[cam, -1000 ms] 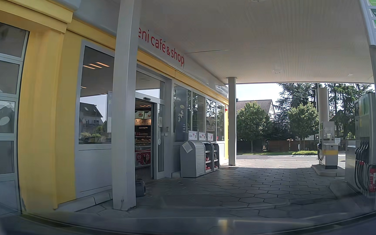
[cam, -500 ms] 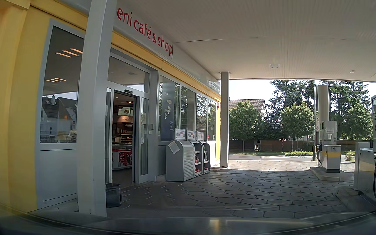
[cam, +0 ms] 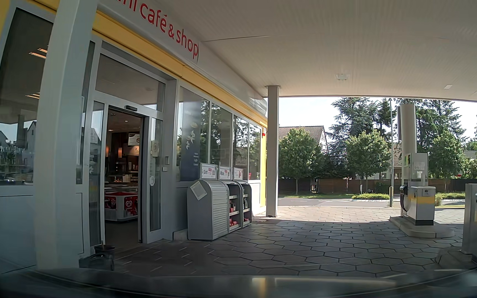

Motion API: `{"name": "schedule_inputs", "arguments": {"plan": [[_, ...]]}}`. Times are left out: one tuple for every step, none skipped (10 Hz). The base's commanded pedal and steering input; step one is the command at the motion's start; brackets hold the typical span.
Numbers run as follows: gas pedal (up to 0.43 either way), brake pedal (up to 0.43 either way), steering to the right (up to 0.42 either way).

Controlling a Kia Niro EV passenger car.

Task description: Follow the waypoints while adhering to traffic rules and regulations

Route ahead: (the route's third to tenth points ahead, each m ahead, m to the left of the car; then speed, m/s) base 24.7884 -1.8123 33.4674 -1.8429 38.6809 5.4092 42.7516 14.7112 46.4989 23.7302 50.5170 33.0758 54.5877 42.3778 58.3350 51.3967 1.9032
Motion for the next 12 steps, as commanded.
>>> {"name": "schedule_inputs", "arguments": {"plan": [[0.000,0.030,0.172],[0.000,0.030,0.169],[0.000,0.030,0.165],[0.000,0.030,0.162],[0.000,0.030,0.163],[0.000,0.030,0.162],[0.000,0.030,0.162],[0.000,0.030,0.162],[0.000,0.030,0.162],[0.000,0.030,0.163],[0.000,0.030,0.168],[0.000,0.030,0.177]]}}
